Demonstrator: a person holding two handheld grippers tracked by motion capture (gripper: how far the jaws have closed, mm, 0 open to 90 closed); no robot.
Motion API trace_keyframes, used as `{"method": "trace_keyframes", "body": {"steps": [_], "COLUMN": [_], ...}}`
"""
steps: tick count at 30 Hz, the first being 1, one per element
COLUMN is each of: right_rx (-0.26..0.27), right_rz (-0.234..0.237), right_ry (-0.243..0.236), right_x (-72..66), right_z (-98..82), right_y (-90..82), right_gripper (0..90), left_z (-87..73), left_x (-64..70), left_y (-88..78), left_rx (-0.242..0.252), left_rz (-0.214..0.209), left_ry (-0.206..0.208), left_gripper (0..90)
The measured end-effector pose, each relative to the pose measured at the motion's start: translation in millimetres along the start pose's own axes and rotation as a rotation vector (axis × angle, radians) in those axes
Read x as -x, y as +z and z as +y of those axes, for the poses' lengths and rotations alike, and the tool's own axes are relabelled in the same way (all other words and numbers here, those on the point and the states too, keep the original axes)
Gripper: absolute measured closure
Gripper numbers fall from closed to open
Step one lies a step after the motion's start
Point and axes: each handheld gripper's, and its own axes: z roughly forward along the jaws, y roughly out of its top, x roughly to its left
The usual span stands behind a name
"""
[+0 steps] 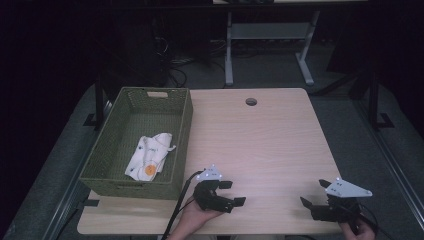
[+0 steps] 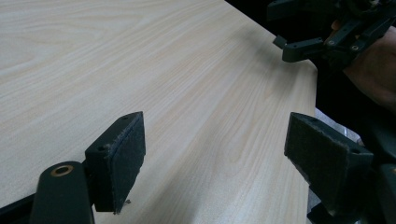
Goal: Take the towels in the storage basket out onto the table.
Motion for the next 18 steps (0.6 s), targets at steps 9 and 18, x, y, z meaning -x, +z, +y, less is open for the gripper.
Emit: {"method": "trace_keyframes", "body": {"steps": [9,18], "right_rx": [0.004,0.008], "right_rz": [0.009,0.011], "right_ry": [-0.009,0.000], "right_x": [-2.6,-1.8], "right_z": [2.7,3.3], "right_y": [2.8,4.3], "right_gripper": [13.9,13.9], "left_z": [5.7,13.7], "left_x": [-0.1,2.8], "left_y": [-8.6,-14.2], "left_rx": [0.019,0.040], "left_rz": [0.013,0.018], "left_ry": [0.008,0.027], "left_gripper": [20.6,20.6]}}
